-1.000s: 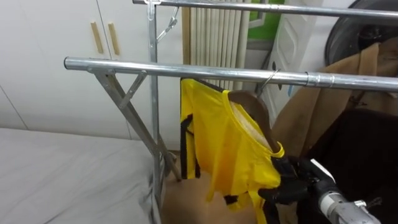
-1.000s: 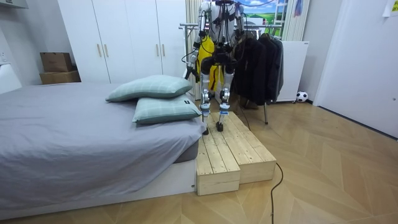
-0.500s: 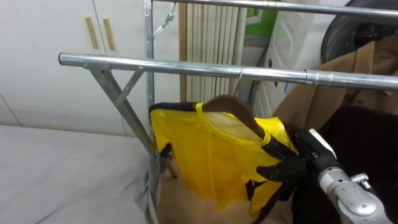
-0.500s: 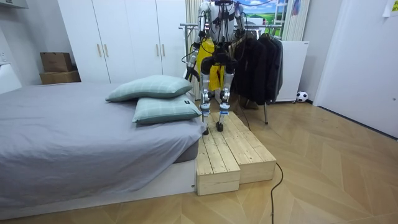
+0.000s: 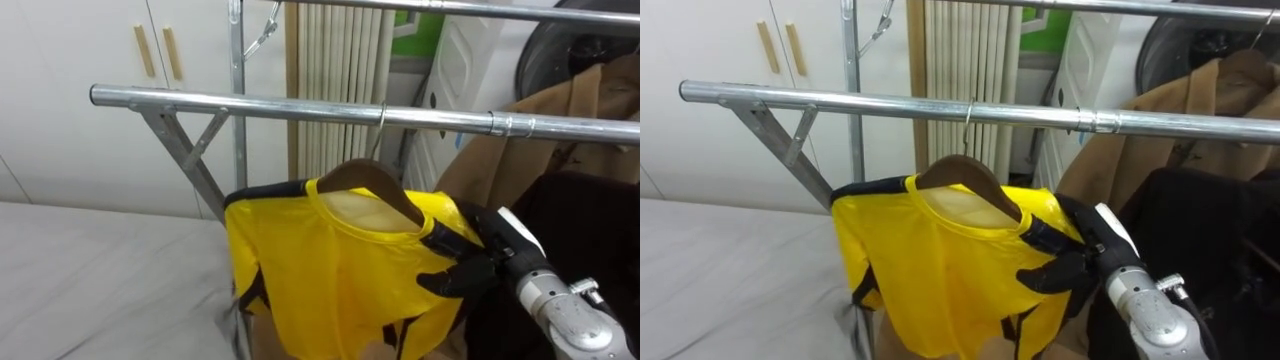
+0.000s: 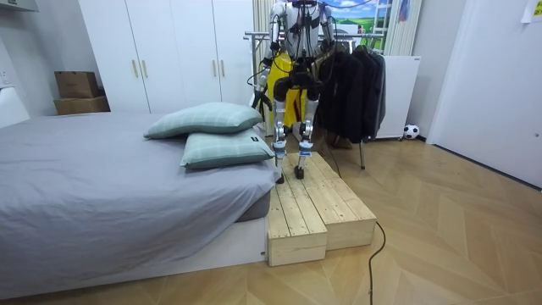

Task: Hang clothes

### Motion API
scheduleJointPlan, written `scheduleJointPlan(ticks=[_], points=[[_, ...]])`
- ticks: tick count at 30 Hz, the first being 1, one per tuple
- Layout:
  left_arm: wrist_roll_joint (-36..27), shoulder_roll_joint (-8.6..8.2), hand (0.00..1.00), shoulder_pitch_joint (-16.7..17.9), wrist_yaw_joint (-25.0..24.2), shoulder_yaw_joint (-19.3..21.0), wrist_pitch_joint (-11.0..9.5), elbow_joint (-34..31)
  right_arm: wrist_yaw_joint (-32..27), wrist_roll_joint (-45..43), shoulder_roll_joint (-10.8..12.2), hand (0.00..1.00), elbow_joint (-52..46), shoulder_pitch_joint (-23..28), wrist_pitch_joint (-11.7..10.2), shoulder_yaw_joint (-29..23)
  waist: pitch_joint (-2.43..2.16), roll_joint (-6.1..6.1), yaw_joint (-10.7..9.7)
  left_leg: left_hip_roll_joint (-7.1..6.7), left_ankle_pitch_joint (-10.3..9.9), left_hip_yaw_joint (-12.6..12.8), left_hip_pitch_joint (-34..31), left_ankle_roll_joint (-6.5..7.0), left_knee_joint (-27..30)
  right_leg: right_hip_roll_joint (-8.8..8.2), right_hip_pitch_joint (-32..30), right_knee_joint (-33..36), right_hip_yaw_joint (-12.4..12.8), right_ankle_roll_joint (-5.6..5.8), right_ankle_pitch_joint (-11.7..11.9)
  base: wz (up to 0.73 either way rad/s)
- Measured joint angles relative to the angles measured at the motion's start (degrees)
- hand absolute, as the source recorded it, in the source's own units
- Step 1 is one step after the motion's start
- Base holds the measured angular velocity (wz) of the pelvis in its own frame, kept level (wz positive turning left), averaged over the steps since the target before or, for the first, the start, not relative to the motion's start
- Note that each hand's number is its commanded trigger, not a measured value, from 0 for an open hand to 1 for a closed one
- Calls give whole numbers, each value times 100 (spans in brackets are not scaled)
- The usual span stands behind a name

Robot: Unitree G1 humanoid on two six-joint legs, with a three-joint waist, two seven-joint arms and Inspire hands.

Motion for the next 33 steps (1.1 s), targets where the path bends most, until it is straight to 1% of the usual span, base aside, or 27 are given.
scheduleJointPlan(ticks=[4,6,13,20,25,27,31,33], points=[[-1,0,0,7,0,1,2,0,0,-257,1,0,-155,50,0,-76,3,11,-35,-1,0,0,-2,0,0,0,0,-2,2,0,0,0],[-5,0,0,9,0,14,4,0,-1,-252,1,0,-157,59,0,-156,4,16,-38,0,0,0,3,0,0,1,2,-3,6,0,0,0],[-5,-1,0,13,0,51,4,0,-5,-250,1,0,-160,172,0,-177,3,18,-66,2,0,2,5,0,0,2,3,0,6,0,0,0],[-10,-3,0,29,-1,50,14,22,-98,-256,2,0,-143,243,2,-243,15,45,-172,3,0,3,4,0,4,2,2,-8,5,0,0,0],[-13,-3,0,29,11,50,9,57,-305,174,3,0,-92,386,-2,-539,13,48,-189,3,1,3,1,-1,4,4,4,-10,5,0,0,0],[-12,-4,0,29,19,53,6,87,-371,511,3,0,17,515,-2,-687,11,46,-209,2,0,2,2,0,7,4,9,-3,2,0,0,0],[-11,-21,0,62,18,118,5,90,-543,758,3,0,111,746,-2,-923,7,66,-257,2,0,8,-1,0,4,4,13,-8,15,0,0,-1],[-12,-30,0,88,17,128,6,90,-575,947,4,0,366,789,-1,-1043,3,75,-287,8,0,64,15,-1,3,8,6,-3,50,0,0,-8]])
